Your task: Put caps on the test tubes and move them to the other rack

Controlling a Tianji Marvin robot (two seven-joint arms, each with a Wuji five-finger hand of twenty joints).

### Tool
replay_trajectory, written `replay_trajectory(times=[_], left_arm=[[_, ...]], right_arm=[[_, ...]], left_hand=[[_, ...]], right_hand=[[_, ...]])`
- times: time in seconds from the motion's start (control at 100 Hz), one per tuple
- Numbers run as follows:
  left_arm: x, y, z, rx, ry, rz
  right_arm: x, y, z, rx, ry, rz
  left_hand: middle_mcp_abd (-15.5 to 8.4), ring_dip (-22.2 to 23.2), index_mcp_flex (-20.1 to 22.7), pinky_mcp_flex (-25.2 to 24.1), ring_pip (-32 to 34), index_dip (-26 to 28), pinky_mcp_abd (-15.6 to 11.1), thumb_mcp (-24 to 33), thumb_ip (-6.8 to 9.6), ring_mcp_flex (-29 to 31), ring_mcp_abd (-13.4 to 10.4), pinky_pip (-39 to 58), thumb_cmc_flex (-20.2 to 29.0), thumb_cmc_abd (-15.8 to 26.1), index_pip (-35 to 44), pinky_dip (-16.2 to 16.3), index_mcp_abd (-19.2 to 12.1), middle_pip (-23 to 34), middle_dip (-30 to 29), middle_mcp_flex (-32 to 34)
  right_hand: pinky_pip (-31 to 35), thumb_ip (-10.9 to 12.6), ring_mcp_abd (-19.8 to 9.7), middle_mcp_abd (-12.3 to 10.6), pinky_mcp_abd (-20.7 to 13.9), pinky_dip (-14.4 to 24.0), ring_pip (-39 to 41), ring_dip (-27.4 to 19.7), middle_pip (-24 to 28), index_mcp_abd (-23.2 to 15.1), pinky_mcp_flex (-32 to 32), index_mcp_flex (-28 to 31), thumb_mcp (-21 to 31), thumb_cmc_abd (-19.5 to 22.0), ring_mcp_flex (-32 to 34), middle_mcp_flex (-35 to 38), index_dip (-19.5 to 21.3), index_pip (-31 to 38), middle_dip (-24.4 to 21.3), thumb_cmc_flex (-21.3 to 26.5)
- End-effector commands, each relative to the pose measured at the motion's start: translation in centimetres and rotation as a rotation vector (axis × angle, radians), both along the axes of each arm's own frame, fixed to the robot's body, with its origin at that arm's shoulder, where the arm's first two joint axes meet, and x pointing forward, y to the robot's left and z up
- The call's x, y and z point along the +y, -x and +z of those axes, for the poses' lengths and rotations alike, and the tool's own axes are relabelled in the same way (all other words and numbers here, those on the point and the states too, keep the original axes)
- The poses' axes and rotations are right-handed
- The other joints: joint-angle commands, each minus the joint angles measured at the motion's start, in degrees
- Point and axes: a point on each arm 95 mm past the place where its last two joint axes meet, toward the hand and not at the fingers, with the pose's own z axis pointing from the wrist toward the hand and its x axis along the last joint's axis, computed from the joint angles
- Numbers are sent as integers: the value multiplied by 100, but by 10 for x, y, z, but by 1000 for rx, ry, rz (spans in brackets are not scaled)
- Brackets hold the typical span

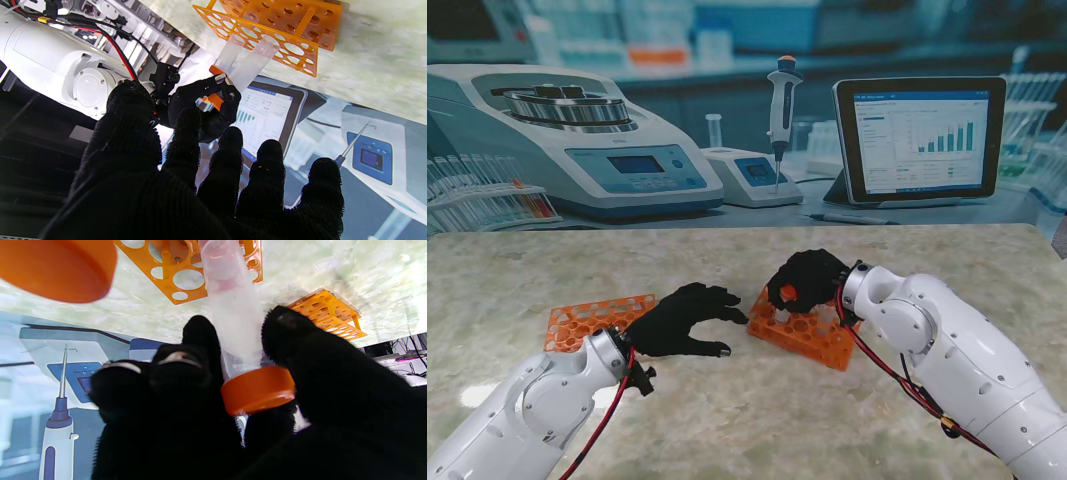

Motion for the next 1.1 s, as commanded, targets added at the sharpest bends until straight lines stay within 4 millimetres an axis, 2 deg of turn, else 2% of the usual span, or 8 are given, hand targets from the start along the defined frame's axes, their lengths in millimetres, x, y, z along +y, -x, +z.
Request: replay_trajectory(times=[0.0,0.41,0.66,0.71,0.73,0.79,0.88,1.09], left_arm=[[-1,1,1,0,-5,-5],[-1,1,1,1,-5,-5],[0,1,1,1,-4,-3],[0,1,1,0,-4,-1],[0,1,1,0,-4,0],[1,1,1,-1,-4,2],[1,1,1,-2,-4,4],[1,1,1,-1,-6,6]], right_arm=[[-1,0,-8,17,25,-7],[-2,-1,-8,33,72,-8],[2,-3,-15,44,87,-6],[3,-3,-17,41,86,-4],[3,-3,-18,38,86,-3],[3,-2,-19,34,97,2],[3,-2,-21,33,103,3],[3,1,-23,36,79,-4]], left_hand=[[-45,-104,-19,-41,-62,-38,-13,-91,-118,26,-54,-280,12,152,-84,-149,-125,-81,-75,55],[-51,-104,-24,-44,-61,-37,-14,-89,-117,26,-51,-287,13,155,-87,-145,-120,-78,-75,59],[-44,-103,-12,-41,-59,-35,-14,-95,-119,28,-58,-289,-1,161,-82,-142,-126,-78,-75,59],[-45,-101,-17,-38,-56,-36,-10,-93,-119,37,-22,-287,4,165,-85,-141,-129,-79,-75,54],[-50,-100,-19,-37,-55,-36,-9,-95,-119,38,-15,-287,-1,166,-85,-140,-132,-79,-75,53],[-48,-98,-10,-37,-52,-33,-10,-96,-120,47,0,-287,-7,174,-80,-140,-140,-78,-74,54],[-50,-97,-12,-49,-55,-32,-17,-97,-121,46,-12,-294,-15,189,-79,-142,-133,-76,-73,57],[-49,-97,-19,-64,-58,-31,-18,-101,-123,40,-16,-312,-23,197,-82,-148,-136,-78,-73,51]], right_hand=[[-3,773,-340,-950,49,-45,-41,-46,196,19,43,800,1706,1220,-184,606,333,989,-54,1071],[-186,689,-233,-934,117,-68,-234,-105,148,45,-23,725,1591,1306,-203,483,306,944,-83,1102],[-601,-30,-59,-848,323,57,-1374,-368,-516,194,-689,389,1157,976,-251,54,-54,457,-685,1187],[-799,-368,17,-827,381,57,-1774,-380,-736,189,-1063,277,858,634,-434,-108,-240,251,-829,1240],[-866,-496,28,-824,390,82,-1940,-311,-848,122,-1214,188,689,480,-521,-181,-586,292,-835,1229],[-1000,-629,67,-792,425,89,-2238,-279,-1067,32,-1595,-136,307,398,-753,-370,-1126,436,-868,1088],[-1101,-639,136,-725,471,39,-2519,-338,-1347,71,-2024,-778,-146,418,-1056,-625,-2014,975,-929,809],[-1788,-651,472,-646,833,-166,-3809,-985,-1804,418,-3216,-1454,-733,490,-2011,-1316,-2623,719,-1488,362]])
